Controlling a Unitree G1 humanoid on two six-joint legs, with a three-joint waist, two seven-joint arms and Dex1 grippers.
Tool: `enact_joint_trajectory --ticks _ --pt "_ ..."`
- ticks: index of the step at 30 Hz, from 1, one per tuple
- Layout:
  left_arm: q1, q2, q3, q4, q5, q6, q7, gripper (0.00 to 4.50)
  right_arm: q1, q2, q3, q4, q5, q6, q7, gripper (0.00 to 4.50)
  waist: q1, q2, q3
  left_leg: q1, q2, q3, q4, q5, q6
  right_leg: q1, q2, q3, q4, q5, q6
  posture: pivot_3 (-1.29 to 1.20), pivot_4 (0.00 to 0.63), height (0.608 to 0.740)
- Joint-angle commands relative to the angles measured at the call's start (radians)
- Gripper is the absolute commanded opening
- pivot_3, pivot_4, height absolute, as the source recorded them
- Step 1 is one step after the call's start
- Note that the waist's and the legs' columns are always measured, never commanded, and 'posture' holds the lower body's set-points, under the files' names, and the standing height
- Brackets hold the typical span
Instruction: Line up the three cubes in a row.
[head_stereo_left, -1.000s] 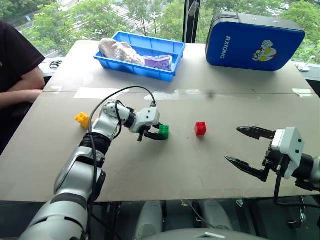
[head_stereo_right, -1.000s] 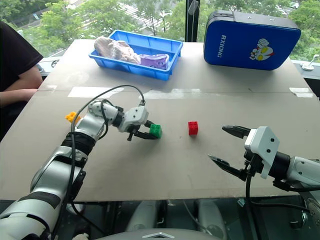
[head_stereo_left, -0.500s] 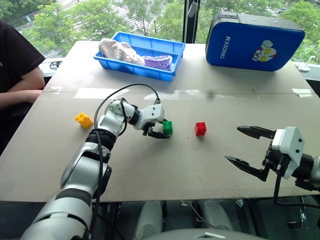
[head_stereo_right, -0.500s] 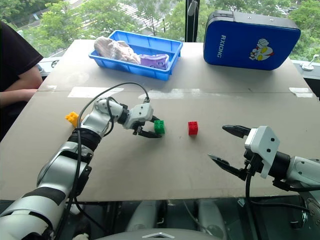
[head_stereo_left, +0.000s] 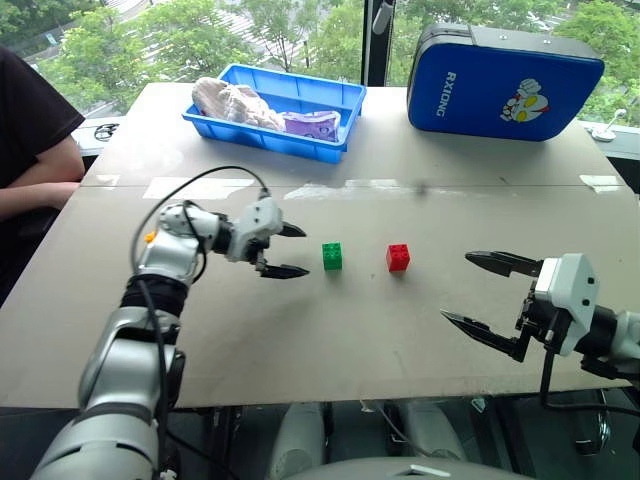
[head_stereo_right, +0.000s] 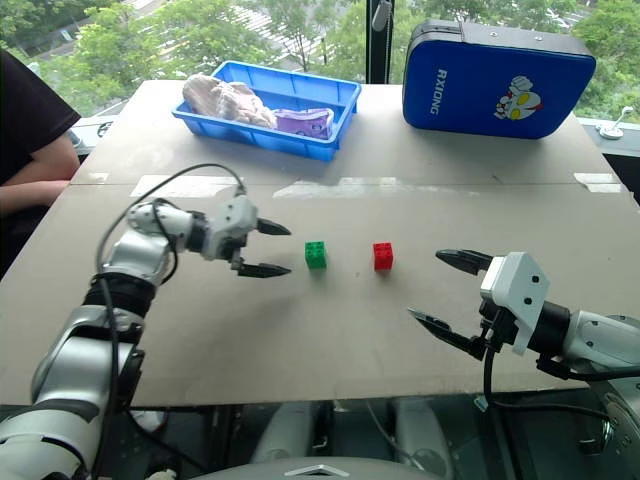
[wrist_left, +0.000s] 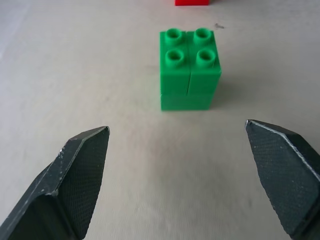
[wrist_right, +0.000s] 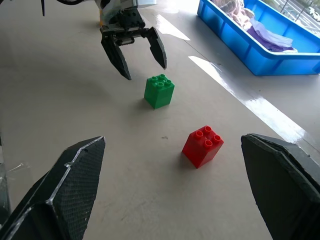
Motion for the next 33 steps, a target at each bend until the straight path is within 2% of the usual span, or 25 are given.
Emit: enact_joint_trajectory --ticks 1,4,7,12,17,25,33 --pt "0.109 0.057 0.207 -0.214 -0.104 0.255 0.220 4.45 -0.036 0.018 0.036 0.002 0.003 -0.036 -0.001 4.50 -0.002 0.000 0.000 0.000 0.000 0.000 0.000 0.000 0.000 0.000 0.000 0.000 0.000 0.000 0.001 0.00 0.150 0.740" --pt "0.257 0.111 0.342 -0.371 -0.102 0.426 0.387 4.45 -0.073 0.031 0.077 0.032 -0.005 -0.049 0.007 4.50 -0.007 0.000 0.000 0.000 0.001 0.000 0.000 0.000 0.000 0.000 -0.002 0.000 0.000 0.001 0.002 0.00 0.150 0.740" --pt "0.325 0.148 0.415 -0.458 -0.116 0.567 0.482 4.45 -0.107 0.038 0.105 0.063 -0.005 -0.061 0.020 4.50 -0.006 0.000 0.000 0.000 0.000 0.000 0.000 0.000 0.000 0.000 -0.002 -0.001 0.000 0.000 0.001 0.00 0.150 0.740" --pt "0.339 0.258 0.391 -0.460 -0.128 0.642 0.432 4.45 -0.165 0.040 0.144 0.109 0.002 -0.071 0.053 4.50 0.013 -0.001 0.000 0.001 0.000 0.000 0.000 0.000 0.000 0.000 -0.002 -0.002 0.000 -0.001 0.000 0.00 0.150 0.740" --pt "0.264 0.354 0.282 -0.286 -0.065 0.573 0.346 4.45 -0.181 0.033 0.148 0.119 0.004 -0.070 0.068 4.50 0.013 0.000 0.000 0.000 -0.001 0.001 -0.001 0.000 -0.001 0.000 -0.003 -0.002 0.000 -0.001 0.000 0.00 0.150 0.740" --pt "0.030 0.355 0.129 0.013 0.044 0.403 0.297 4.45 -0.144 0.019 0.128 0.073 0.017 -0.053 0.056 4.50 0.012 -0.001 0.000 -0.001 -0.002 0.004 -0.001 0.000 0.000 0.000 -0.002 -0.002 0.000 0.001 -0.003 0.00 0.150 0.740" --pt "-0.038 0.362 0.068 0.199 0.115 0.271 0.259 4.45 -0.123 0.014 0.120 0.044 0.024 -0.040 0.029 4.50 0.012 -0.001 0.000 0.000 -0.002 0.005 -0.001 0.000 0.000 -0.001 -0.001 -0.001 0.000 0.001 -0.003 0.00 0.150 0.740"
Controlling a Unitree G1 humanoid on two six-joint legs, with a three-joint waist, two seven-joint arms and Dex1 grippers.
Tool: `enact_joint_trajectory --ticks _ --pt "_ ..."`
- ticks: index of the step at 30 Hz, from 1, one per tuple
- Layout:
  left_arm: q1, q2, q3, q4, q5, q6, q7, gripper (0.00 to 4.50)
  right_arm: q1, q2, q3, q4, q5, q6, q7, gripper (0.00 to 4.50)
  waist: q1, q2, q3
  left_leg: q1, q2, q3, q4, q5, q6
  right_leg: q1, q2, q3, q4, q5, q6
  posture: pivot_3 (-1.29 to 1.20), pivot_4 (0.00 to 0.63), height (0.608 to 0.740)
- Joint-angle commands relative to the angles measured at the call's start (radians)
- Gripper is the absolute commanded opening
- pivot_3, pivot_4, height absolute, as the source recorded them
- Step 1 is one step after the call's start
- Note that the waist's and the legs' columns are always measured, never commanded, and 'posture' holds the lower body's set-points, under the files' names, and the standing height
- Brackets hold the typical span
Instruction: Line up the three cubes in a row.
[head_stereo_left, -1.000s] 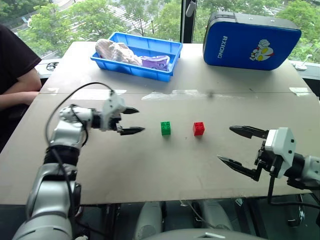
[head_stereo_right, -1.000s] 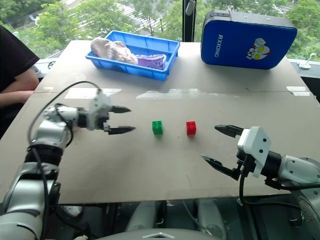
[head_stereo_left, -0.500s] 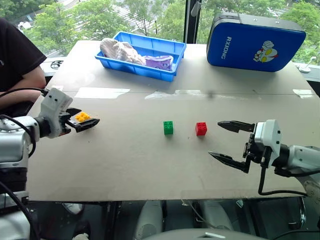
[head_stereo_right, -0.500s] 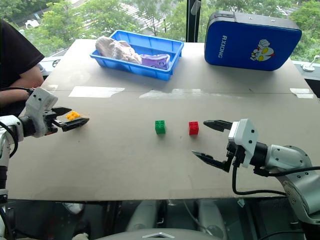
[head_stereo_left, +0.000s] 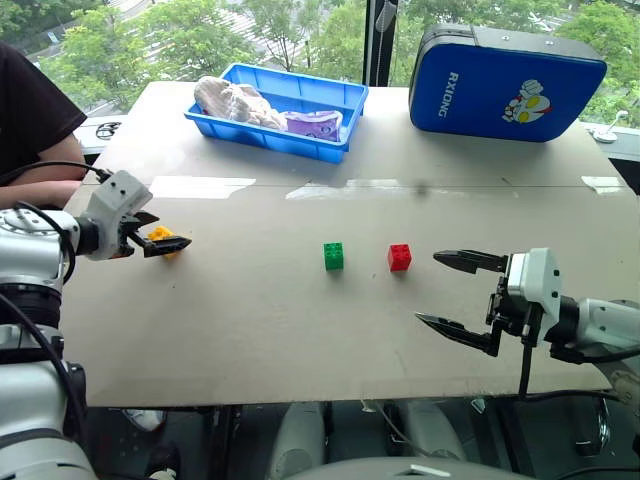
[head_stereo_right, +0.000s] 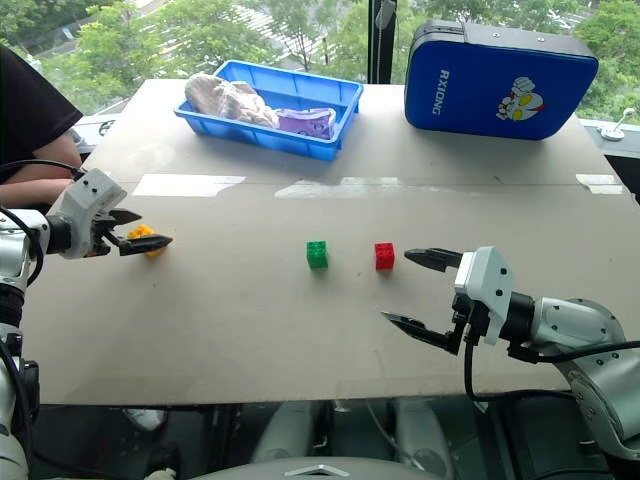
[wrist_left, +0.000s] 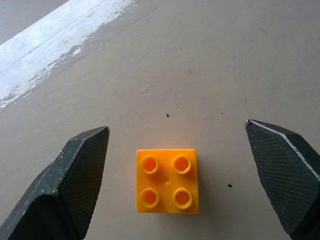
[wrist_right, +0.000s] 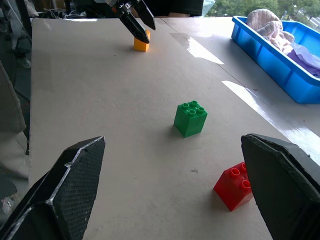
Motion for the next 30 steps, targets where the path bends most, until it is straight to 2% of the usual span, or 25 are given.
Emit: enact_joint_trajectory --ticks 1,7,8,11,13,14,18,22,26,30 --pt "-0.052 0.029 -0.001 0.075 0.034 -0.065 -0.003 4.45 0.004 -0.011 -0.041 -0.038 0.022 -0.003 -0.009 4.50 0.001 -0.001 0.000 0.000 0.000 0.000 0.000 0.000 0.000 0.000 0.000 0.000 0.000 0.000 0.000 0.00 0.150 0.740" --pt "-0.088 0.000 -0.011 0.178 0.070 -0.125 0.005 4.45 0.012 -0.027 -0.049 -0.044 0.030 -0.006 0.015 4.50 0.002 -0.001 -0.001 -0.001 0.000 0.001 0.000 0.000 0.000 0.000 0.000 0.000 0.000 0.000 0.000 0.00 0.150 0.740" --pt "-0.090 -0.005 -0.013 0.190 0.075 -0.137 0.005 3.88 0.010 -0.029 -0.048 -0.044 0.032 -0.007 0.019 4.50 0.002 -0.001 -0.001 -0.001 0.000 0.000 0.000 0.000 0.000 0.000 -0.001 0.000 0.000 0.000 0.000 0.00 0.150 0.740" --pt "-0.093 -0.014 -0.012 0.214 0.078 -0.162 0.001 2.65 0.004 -0.035 -0.044 -0.044 0.034 -0.010 0.028 4.50 0.002 -0.001 -0.001 -0.001 0.000 0.000 0.000 0.000 0.000 0.000 0.000 0.000 0.000 0.000 0.000 0.00 0.150 0.740" --pt "-0.094 -0.021 -0.003 0.224 0.067 -0.179 -0.015 1.50 0.000 -0.038 -0.040 -0.042 0.030 -0.012 0.033 4.50 0.002 -0.002 -0.001 -0.001 0.000 0.000 0.000 0.000 0.000 0.000 0.000 0.000 0.000 0.000 0.000 0.00 0.150 0.740" --pt "-0.091 -0.022 0.002 0.225 0.061 -0.188 -0.026 1.25 0.000 -0.039 -0.037 -0.041 0.026 -0.013 0.034 4.50 0.002 -0.002 -0.001 -0.001 0.000 0.000 0.000 0.000 0.000 0.000 0.000 0.000 0.000 0.000 0.000 0.00 0.150 0.740" --pt "-0.054 -0.037 0.045 0.144 -0.022 -0.249 -0.154 1.29 0.008 -0.039 -0.032 -0.041 0.017 -0.019 0.037 4.50 0.002 -0.002 -0.001 -0.001 0.001 0.000 0.000 0.000 0.000 0.000 -0.001 0.000 0.000 0.000 0.000 0.00 0.150 0.740" --pt "0.022 -0.095 0.028 -0.152 -0.131 -0.187 -0.298 1.29 0.023 -0.037 -0.032 -0.047 0.002 -0.038 0.042 4.50 0.006 -0.002 -0.001 -0.001 0.001 -0.001 0.000 0.000 0.000 0.000 -0.002 -0.001 0.000 0.001 -0.001 0.00 0.150 0.740" --pt "0.059 -0.145 -0.048 -0.320 -0.114 -0.209 -0.346 1.29 0.017 -0.037 -0.028 -0.047 -0.012 -0.047 0.040 4.50 0.002 -0.002 -0.001 -0.001 0.000 -0.002 0.002 0.000 0.000 0.001 -0.003 0.000 0.000 0.001 -0.001 0.00 0.150 0.740" --pt "0.030 -0.177 -0.116 -0.315 -0.065 -0.281 -0.362 1.29 0.022 -0.039 -0.031 -0.061 -0.015 -0.042 0.036 4.50 -0.003 -0.002 -0.001 0.001 0.000 -0.002 0.002 0.000 0.000 0.001 0.001 0.002 0.001 0.001 0.000 0.00 0.150 0.740"
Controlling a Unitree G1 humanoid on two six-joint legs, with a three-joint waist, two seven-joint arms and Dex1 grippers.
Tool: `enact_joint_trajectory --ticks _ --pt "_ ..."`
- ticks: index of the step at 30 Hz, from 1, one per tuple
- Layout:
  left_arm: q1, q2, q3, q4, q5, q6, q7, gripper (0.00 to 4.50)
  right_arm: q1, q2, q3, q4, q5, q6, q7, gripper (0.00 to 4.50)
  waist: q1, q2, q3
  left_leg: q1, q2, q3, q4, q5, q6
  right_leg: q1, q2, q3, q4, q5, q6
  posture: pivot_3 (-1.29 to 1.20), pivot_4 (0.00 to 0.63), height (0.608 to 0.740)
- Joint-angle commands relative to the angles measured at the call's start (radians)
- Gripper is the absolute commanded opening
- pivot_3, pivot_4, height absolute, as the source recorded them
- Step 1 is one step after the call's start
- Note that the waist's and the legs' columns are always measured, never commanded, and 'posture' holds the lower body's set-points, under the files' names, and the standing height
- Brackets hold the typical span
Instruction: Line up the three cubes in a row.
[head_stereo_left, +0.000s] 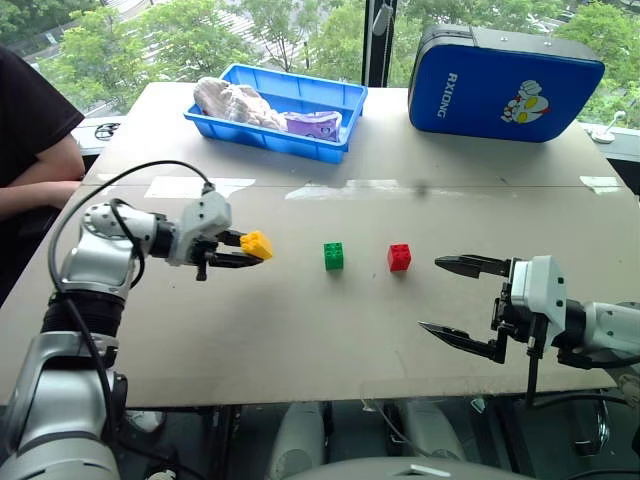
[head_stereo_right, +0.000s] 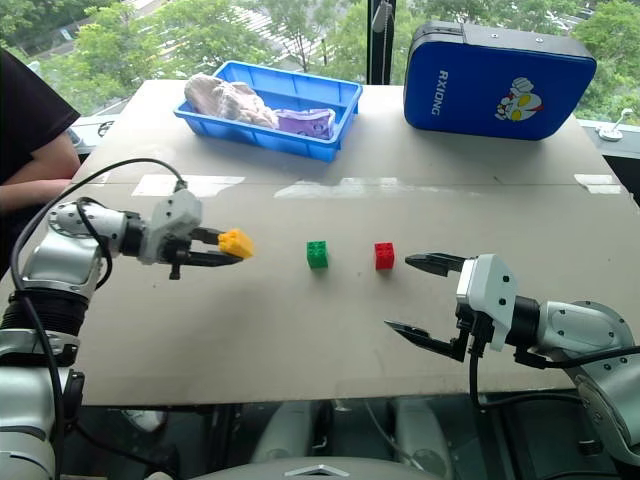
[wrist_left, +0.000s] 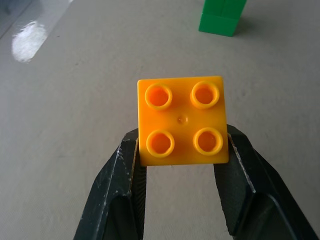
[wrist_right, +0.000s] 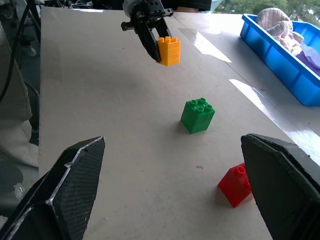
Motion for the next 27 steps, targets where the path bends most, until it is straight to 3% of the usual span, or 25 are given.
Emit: enact_joint_trajectory --ticks 1,10,27 --pt "-0.054 -0.012 -0.049 0.032 0.055 -0.095 -0.013 1.29 0.006 -0.009 -0.013 -0.054 0.001 -0.016 -0.007 4.50 0.001 0.000 0.000 0.000 0.000 0.000 0.000 0.000 0.000 0.000 0.001 0.000 0.000 0.000 0.000 0.00 0.150 0.740" --pt "-0.201 -0.051 -0.131 0.255 0.150 -0.298 -0.047 1.29 0.038 -0.004 -0.002 -0.084 -0.023 -0.016 -0.025 4.50 0.005 0.000 0.000 -0.002 0.000 0.001 0.001 0.000 0.000 0.000 0.001 -0.001 0.000 0.000 0.000 0.00 0.150 0.740" --pt "-0.256 -0.077 -0.150 0.351 0.196 -0.347 -0.104 1.29 0.060 -0.005 -0.010 -0.086 -0.035 -0.020 -0.039 4.50 0.005 0.000 0.000 -0.002 0.000 0.000 0.001 0.000 0.000 0.000 0.001 -0.001 0.000 -0.001 0.001 0.00 0.150 0.740"
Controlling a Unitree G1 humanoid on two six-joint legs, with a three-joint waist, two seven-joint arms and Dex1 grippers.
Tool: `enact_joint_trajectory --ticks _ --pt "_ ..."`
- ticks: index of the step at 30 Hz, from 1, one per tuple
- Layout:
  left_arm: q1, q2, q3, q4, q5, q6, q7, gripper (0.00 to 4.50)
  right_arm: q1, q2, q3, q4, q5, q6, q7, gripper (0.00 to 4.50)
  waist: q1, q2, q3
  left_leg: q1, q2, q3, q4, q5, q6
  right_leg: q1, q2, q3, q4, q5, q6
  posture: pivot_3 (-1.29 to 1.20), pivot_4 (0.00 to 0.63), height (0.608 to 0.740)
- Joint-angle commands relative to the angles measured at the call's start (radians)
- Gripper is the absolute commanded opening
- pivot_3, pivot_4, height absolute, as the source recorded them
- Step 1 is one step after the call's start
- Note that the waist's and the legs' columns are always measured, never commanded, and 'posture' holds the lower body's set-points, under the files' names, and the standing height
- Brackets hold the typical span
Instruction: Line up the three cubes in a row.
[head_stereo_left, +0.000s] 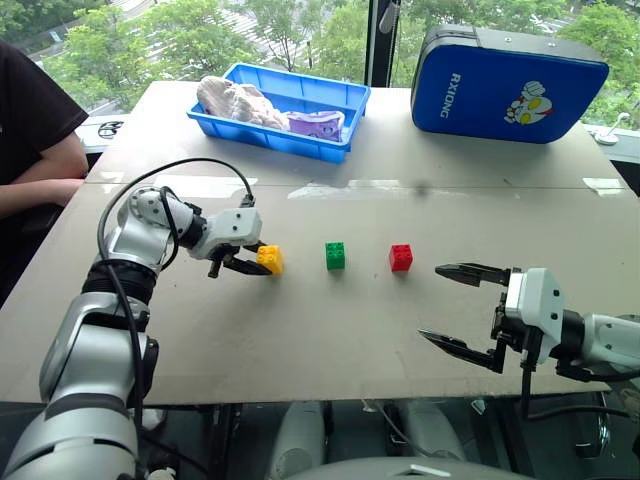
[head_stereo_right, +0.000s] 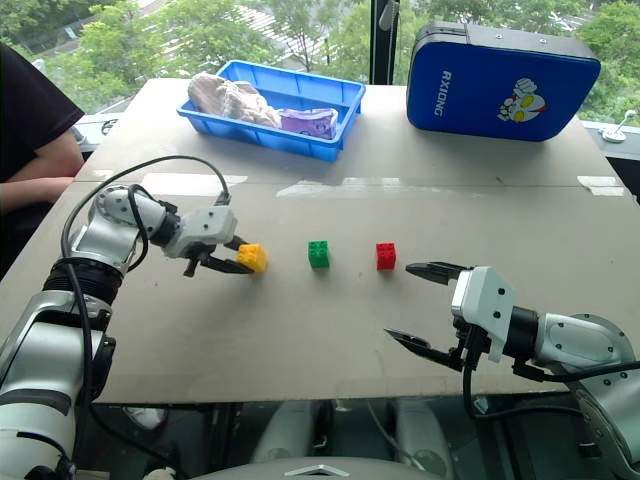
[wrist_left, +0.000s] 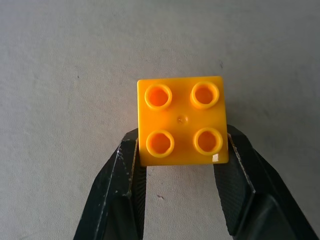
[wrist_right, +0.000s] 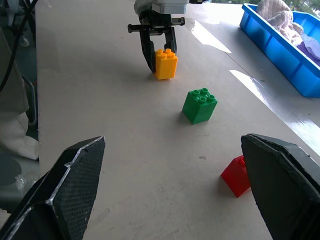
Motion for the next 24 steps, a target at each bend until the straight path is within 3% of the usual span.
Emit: enact_joint_trajectory --ticks 1,5,10,12,18,24 --pt "-0.032 -0.002 0.002 -0.006 0.003 -0.013 -0.010 1.29 -0.005 -0.005 -0.015 -0.034 0.007 -0.020 0.000 4.50 0.000 0.000 0.000 0.000 0.000 0.000 0.000 0.000 0.000 0.000 0.000 0.000 0.000 0.000 0.000 0.00 0.150 0.740" --pt "-0.036 -0.006 -0.002 0.001 0.008 -0.015 -0.018 1.29 -0.004 -0.007 -0.017 -0.034 0.007 -0.019 0.000 4.50 0.000 0.000 0.000 0.000 0.000 0.000 0.000 0.000 0.000 0.000 0.000 0.000 0.000 0.000 0.000 0.00 0.150 0.740" --pt "-0.040 -0.007 -0.001 0.012 0.017 -0.020 -0.018 3.64 0.000 -0.008 -0.020 -0.036 0.008 -0.016 -0.001 4.50 -0.001 0.000 0.000 0.000 0.000 0.000 0.000 0.000 0.000 0.000 0.000 0.000 0.000 0.000 0.000 0.00 0.150 0.740" --pt "-0.039 -0.005 0.003 0.014 0.018 -0.021 -0.019 4.35 0.001 -0.008 -0.021 -0.037 0.009 -0.015 -0.001 4.50 0.000 0.000 0.000 0.000 0.000 0.000 0.000 0.000 0.000 0.000 0.000 0.000 0.000 0.000 0.000 0.00 0.150 0.740" --pt "0.067 0.056 0.103 -0.149 -0.105 0.143 -0.015 4.44 0.025 0.010 -0.049 -0.036 0.020 -0.006 -0.031 4.50 -0.004 0.000 0.000 0.000 0.001 -0.001 0.000 0.000 0.000 0.000 0.000 0.001 0.000 0.000 0.000 0.00 0.150 0.740" --pt "0.420 0.123 0.344 -0.599 -0.289 0.487 0.168 4.44 0.076 0.036 -0.115 -0.007 -0.006 0.020 -0.115 4.50 -0.016 0.000 0.000 0.001 0.005 -0.001 0.000 0.000 0.000 -0.001 -0.001 0.001 0.001 0.000 0.000 0.00 0.150 0.740"
